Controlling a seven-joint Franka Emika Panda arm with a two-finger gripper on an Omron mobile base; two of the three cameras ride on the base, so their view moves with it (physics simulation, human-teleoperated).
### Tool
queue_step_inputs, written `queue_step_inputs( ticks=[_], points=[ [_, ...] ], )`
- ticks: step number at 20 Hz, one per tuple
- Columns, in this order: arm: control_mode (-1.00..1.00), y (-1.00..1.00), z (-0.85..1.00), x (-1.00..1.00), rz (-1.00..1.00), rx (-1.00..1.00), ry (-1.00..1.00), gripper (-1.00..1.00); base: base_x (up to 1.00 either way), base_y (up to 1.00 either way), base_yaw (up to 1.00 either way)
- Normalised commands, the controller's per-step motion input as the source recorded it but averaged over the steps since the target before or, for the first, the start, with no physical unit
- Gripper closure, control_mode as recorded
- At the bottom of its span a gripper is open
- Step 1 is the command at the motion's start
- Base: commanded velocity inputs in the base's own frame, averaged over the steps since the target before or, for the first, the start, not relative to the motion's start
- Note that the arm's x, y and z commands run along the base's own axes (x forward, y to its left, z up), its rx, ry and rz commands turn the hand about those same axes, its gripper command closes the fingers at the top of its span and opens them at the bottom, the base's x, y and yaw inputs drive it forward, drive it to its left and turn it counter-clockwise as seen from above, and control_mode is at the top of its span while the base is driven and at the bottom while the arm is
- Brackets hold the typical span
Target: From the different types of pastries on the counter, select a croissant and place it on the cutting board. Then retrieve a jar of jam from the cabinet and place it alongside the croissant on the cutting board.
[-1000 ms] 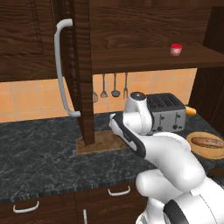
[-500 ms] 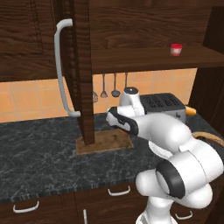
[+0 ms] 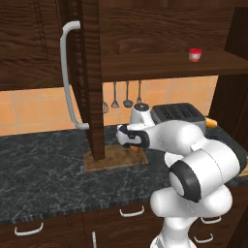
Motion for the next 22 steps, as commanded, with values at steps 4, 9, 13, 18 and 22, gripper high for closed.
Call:
queue_step_inputs(
  ticks=[4,9,13,18,22],
  points=[
    [-1.0,0.0,-0.27,0.14,-0.02,0.0,-0.04,1.0,0.0,0.0,0.0],
    [-1.0,0.0,-0.3,0.01,-0.02,-0.02,-0.09,1.0,0.0,0.0,0.0],
    [-1.0,-0.01,-0.39,0.0,0.0,-0.01,-0.07,1.0,0.0,0.0,0.0],
    [-1.0,0.0,-0.29,0.02,-0.01,0.0,-0.04,1.0,0.0,0.0,0.0],
    [-1.0,0.0,0.0,0.36,-0.07,0.0,0.0,1.0,0.0,0.0,0.0]
  ],
)
